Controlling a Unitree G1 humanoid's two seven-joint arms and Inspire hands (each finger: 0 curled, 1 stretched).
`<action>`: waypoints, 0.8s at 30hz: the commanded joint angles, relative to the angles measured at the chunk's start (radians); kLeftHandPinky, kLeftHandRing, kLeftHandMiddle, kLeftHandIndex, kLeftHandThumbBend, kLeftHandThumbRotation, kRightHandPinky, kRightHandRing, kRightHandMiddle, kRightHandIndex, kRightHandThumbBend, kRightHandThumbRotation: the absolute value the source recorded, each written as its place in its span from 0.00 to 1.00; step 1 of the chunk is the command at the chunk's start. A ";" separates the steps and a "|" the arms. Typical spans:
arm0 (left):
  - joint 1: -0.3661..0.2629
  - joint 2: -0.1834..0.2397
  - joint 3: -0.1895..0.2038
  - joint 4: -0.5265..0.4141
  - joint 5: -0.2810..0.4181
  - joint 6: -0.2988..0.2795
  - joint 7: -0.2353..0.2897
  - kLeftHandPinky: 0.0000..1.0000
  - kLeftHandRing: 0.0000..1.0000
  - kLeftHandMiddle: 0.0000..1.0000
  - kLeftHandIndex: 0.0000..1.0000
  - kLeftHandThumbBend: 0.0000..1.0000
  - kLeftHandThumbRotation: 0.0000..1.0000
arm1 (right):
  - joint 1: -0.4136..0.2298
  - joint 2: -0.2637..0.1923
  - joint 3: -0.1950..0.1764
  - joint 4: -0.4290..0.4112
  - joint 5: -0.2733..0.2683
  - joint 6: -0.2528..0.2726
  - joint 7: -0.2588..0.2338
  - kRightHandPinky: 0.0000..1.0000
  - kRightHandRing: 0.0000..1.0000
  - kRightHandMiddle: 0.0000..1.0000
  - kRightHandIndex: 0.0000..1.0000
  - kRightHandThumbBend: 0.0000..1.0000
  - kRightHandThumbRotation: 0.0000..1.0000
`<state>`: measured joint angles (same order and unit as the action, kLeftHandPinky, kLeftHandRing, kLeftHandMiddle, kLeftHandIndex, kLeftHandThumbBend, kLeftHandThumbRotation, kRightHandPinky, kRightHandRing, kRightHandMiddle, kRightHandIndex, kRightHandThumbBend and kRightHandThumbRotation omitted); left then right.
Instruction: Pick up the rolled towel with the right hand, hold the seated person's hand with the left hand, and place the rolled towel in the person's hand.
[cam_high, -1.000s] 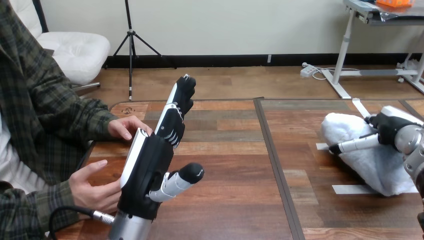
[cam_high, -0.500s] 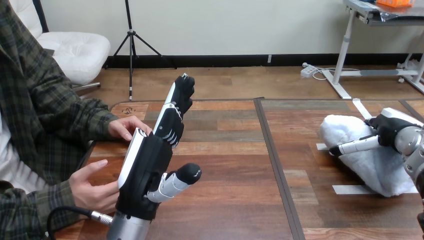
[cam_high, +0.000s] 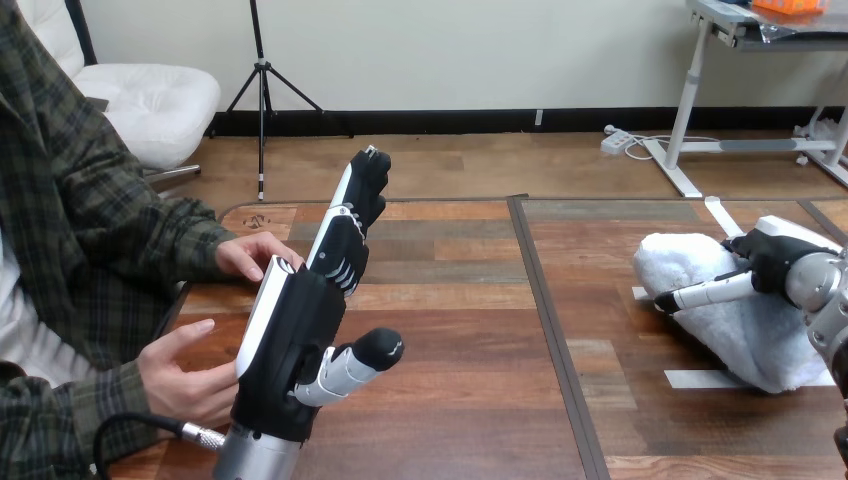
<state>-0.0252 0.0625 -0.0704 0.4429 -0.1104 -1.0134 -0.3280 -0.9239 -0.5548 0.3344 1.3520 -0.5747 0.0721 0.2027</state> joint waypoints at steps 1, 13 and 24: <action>-0.026 -0.004 -0.013 -0.046 -0.020 0.002 -0.007 0.99 1.00 1.00 1.00 1.00 0.82 | -0.015 0.007 0.013 -0.007 -0.006 -0.014 0.004 0.77 0.90 0.92 0.93 0.95 0.53; -0.026 -0.009 -0.013 -0.055 -0.012 0.007 -0.004 0.99 1.00 1.00 1.00 1.00 0.83 | -0.005 0.013 0.044 -0.001 -0.031 0.003 -0.031 0.66 0.83 0.89 0.91 1.00 0.55; -0.024 -0.007 -0.010 -0.058 -0.002 0.007 0.001 0.98 1.00 1.00 1.00 1.00 0.83 | 0.002 0.042 -0.024 -0.010 0.035 0.042 -0.116 0.57 0.75 0.81 0.81 0.99 0.32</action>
<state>-0.0171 0.0599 -0.0768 0.4357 -0.1086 -1.0055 -0.3348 -0.9209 -0.5465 0.3430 1.3519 -0.5712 0.0959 0.1425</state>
